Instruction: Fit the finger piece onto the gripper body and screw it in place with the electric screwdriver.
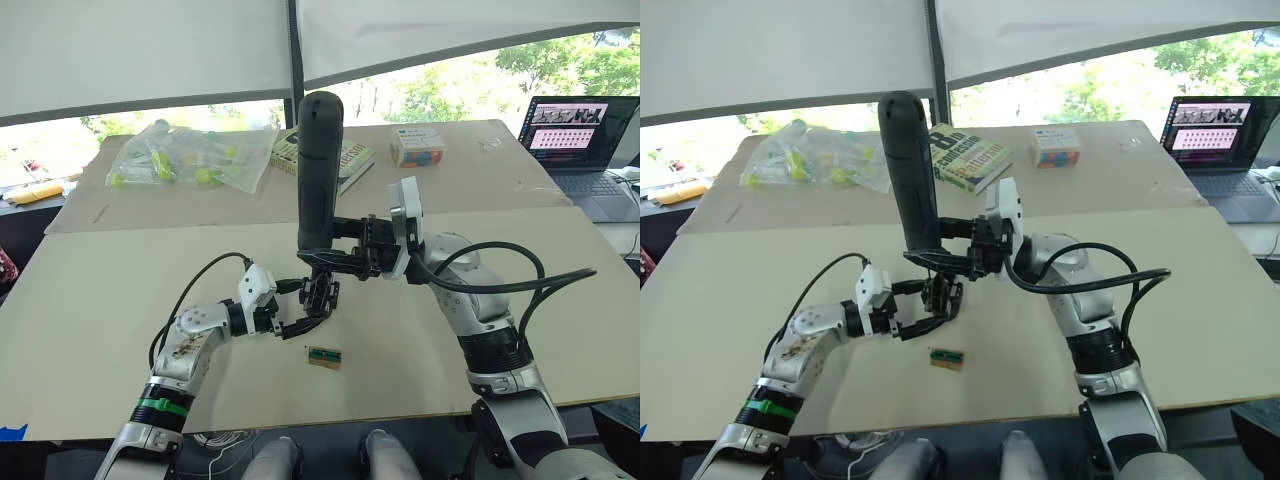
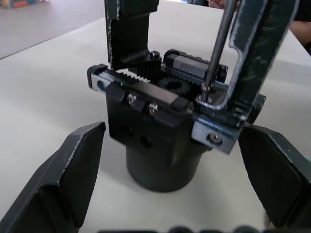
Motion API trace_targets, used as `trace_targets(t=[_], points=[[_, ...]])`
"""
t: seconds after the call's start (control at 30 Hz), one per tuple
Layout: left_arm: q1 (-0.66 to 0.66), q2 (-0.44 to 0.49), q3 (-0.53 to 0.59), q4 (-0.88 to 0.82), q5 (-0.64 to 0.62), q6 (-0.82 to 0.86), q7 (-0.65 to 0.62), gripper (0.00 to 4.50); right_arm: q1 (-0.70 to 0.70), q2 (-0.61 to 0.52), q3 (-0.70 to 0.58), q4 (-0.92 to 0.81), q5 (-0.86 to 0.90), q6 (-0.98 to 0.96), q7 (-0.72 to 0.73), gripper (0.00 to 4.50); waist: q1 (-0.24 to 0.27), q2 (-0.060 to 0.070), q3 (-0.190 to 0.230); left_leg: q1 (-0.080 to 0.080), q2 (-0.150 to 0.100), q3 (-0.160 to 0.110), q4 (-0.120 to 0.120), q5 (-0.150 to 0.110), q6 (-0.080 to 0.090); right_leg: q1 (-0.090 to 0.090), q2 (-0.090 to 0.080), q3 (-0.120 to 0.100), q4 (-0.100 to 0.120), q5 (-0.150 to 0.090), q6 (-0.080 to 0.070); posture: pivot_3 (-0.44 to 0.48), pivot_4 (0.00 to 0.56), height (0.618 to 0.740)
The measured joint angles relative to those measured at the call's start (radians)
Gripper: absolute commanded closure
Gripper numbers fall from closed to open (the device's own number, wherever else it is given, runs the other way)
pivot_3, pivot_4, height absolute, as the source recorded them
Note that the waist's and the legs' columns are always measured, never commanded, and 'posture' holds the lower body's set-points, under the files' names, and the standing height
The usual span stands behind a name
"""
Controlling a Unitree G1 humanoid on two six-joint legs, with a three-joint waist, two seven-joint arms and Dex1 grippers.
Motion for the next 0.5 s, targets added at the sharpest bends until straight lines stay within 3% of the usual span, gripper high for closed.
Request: trace_targets(t=[0.5], points=[[-0.061, 0.013, -0.017, 0.043, 0.001, 0.035, -0.049, 0.00, 0.014, -0.002, 0.001, -0.024, 0.000, 0.001, -0.017, 2.58, 0.000, 0.000, 0.000, 0.000, 0.000, 0.000, 0.000, 0.000, 0.000, 0.000, 0.000, 0.000, 0.000, 0.000, 0.000, 0.000, 0.150, 0.740]])
